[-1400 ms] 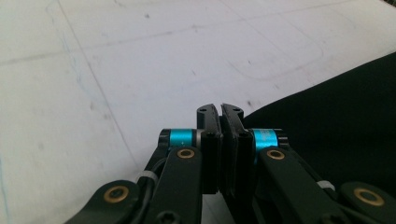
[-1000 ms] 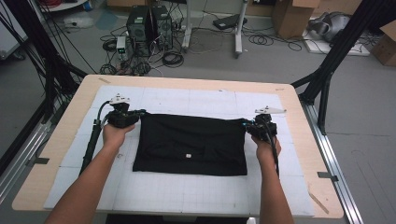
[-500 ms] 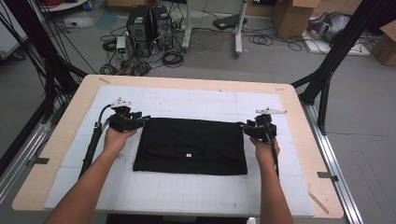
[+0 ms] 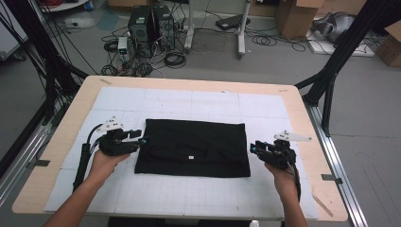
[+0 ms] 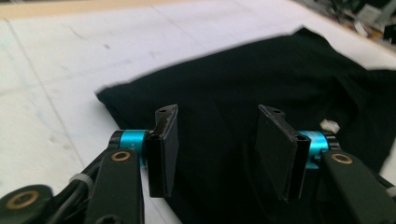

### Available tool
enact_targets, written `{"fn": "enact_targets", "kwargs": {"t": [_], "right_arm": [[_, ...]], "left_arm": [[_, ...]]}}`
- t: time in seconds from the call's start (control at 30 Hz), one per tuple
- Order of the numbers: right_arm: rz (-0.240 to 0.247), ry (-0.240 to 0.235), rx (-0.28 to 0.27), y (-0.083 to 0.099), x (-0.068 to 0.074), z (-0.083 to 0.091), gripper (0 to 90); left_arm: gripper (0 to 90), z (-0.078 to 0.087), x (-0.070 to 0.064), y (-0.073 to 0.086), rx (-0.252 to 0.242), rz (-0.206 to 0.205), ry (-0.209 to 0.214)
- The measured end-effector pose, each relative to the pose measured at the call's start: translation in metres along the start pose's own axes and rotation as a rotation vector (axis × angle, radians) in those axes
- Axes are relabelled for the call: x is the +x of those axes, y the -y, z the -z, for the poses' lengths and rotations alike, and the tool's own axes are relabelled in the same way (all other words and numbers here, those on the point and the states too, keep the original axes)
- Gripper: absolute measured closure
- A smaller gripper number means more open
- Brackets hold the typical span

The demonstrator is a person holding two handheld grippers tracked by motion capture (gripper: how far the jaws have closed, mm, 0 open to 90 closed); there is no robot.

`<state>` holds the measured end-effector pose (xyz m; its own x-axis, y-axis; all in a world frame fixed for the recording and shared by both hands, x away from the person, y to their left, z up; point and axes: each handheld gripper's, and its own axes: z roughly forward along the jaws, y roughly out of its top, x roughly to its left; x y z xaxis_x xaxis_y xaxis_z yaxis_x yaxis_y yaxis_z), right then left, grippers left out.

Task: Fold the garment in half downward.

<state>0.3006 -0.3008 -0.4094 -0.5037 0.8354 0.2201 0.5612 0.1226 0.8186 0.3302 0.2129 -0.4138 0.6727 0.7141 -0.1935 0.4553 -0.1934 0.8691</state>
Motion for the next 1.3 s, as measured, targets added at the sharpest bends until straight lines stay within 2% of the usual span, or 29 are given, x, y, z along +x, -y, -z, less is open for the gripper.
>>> {"fn": "enact_targets", "kwargs": {"t": [0.07,0.17,0.23,0.27,0.37,0.47,0.5,0.57,0.63,0.83,0.9,1.03,1.13,1.23,1.3], "right_arm": [[0.014,-0.004,-0.001,0.007,0.005,0.007,64.7],[0.042,-0.023,-0.007,0.013,0.016,0.014,62.5],[0.064,-0.041,-0.009,0.014,0.025,0.015,61.6],[0.081,-0.05,-0.006,0.013,0.03,0.014,61.6],[0.186,-0.054,0.017,0.009,0.046,0.005,62.5],[0.238,-0.053,0.086,0.01,0.054,-0.01,69.9],[0.257,-0.046,0.1,0.011,0.054,-0.014,78.0],[0.265,-0.052,0.124,0.011,0.051,-0.017,87.4],[0.259,-0.065,0.121,0.012,0.047,-0.016,87.8],[0.213,-0.09,0.09,0.014,0.039,-0.008,88.0],[0.218,-0.097,0.096,0.017,0.038,-0.005,88.0],[0.241,-0.117,0.133,0.022,0.039,-0.003,87.9],[0.281,-0.121,0.164,0.025,0.041,-0.002,87.8],[0.288,-0.118,0.184,0.028,0.04,0.0,86.9],[0.275,-0.124,0.193,0.029,0.04,0.001,83.4]], "left_arm": [[48.0,0.001,-0.004,0.003,-0.013,0.001,0.013],[48.2,-0.002,-0.009,0.011,0.007,-0.004,0.007],[53.2,-0.004,-0.01,0.016,-0.008,-0.019,-0.001],[56.9,-0.006,-0.011,0.018,-0.008,-0.024,-0.007],[60.0,-0.015,-0.012,0.023,0.051,-0.026,-0.003],[71.8,-0.02,-0.014,0.026,0.072,-0.035,-0.006],[81.5,-0.021,-0.016,0.027,0.072,-0.052,-0.011],[87.0,-0.022,-0.017,0.028,0.07,-0.056,0.002],[87.7,-0.021,-0.019,0.029,0.075,-0.071,0.014],[88.1,-0.009,-0.024,0.034,0.038,-0.089,0.032],[88.0,-0.003,-0.027,0.036,0.045,-0.12,0.038],[87.8,0.004,-0.033,0.04,0.054,-0.144,0.046],[87.4,0.007,-0.036,0.044,0.078,-0.17,0.049],[84.0,0.011,-0.039,0.046,0.103,-0.17,0.048],[79.7,0.017,-0.041,0.047,0.108,-0.16,0.049]]}}
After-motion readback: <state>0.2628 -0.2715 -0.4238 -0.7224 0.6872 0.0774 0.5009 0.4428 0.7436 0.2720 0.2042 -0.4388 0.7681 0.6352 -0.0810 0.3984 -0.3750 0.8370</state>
